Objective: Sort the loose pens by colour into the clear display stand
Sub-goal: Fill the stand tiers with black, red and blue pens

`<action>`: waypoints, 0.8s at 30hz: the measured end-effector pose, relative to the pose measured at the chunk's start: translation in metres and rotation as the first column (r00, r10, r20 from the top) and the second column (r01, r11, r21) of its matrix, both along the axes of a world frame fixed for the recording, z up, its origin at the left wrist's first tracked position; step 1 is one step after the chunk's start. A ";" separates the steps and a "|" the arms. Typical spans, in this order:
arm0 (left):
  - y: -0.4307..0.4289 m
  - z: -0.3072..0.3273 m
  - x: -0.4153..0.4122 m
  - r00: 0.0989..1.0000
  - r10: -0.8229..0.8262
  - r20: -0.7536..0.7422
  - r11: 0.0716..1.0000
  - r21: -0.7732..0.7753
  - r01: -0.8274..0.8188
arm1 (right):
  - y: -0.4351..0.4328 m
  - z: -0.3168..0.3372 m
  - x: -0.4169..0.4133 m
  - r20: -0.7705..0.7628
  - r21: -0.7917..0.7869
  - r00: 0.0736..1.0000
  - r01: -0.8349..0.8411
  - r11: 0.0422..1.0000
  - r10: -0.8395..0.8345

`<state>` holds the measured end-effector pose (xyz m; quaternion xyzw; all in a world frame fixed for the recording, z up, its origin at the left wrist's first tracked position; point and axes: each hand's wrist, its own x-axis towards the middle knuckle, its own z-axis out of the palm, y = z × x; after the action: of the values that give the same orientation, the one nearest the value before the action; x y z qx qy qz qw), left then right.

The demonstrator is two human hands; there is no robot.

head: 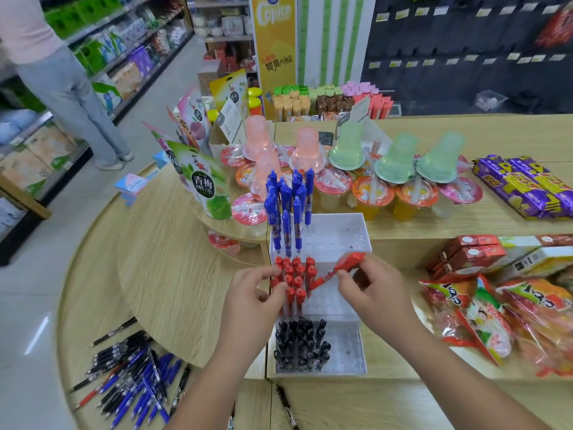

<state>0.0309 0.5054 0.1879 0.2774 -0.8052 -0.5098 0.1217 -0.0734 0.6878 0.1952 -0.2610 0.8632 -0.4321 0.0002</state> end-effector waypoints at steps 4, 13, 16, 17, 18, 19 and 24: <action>0.002 -0.007 0.000 1.000 -0.018 -0.002 1.000 0.008 0.018 | -0.002 -0.019 0.000 -0.098 0.135 0.995 0.001 0.991 0.012; -0.001 -0.009 0.000 0.999 -0.034 -0.011 0.999 0.017 0.035 | -0.024 -0.048 0.002 -0.259 0.583 0.940 -0.032 0.812 0.223; -0.004 -0.010 0.004 0.999 -0.049 -0.020 0.997 0.061 0.051 | -0.033 -0.045 0.005 -0.154 0.611 0.971 -0.052 0.790 0.184; -0.005 -0.010 0.007 0.998 -0.062 -0.017 0.996 0.071 0.063 | -0.035 -0.046 0.005 -0.135 0.602 0.979 -0.041 0.797 0.153; -0.007 -0.011 0.010 0.997 -0.073 -0.008 0.994 0.080 0.074 | -0.035 -0.046 0.006 -0.140 0.594 0.983 -0.011 0.804 0.117; -0.010 -0.013 0.014 0.997 -0.074 0.003 0.993 0.095 0.074 | -0.035 -0.047 0.007 -0.143 0.589 0.987 0.028 0.808 0.070; -0.025 -0.024 0.044 0.997 0.045 0.060 0.989 0.135 -0.052 | -0.040 -0.053 0.012 -0.159 0.591 0.987 0.119 0.798 -0.030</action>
<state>0.0749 0.4801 0.1641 0.3190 -0.7645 -0.5526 0.0919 -0.0612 0.6483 0.1419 -0.2435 0.9627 -0.1179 0.0041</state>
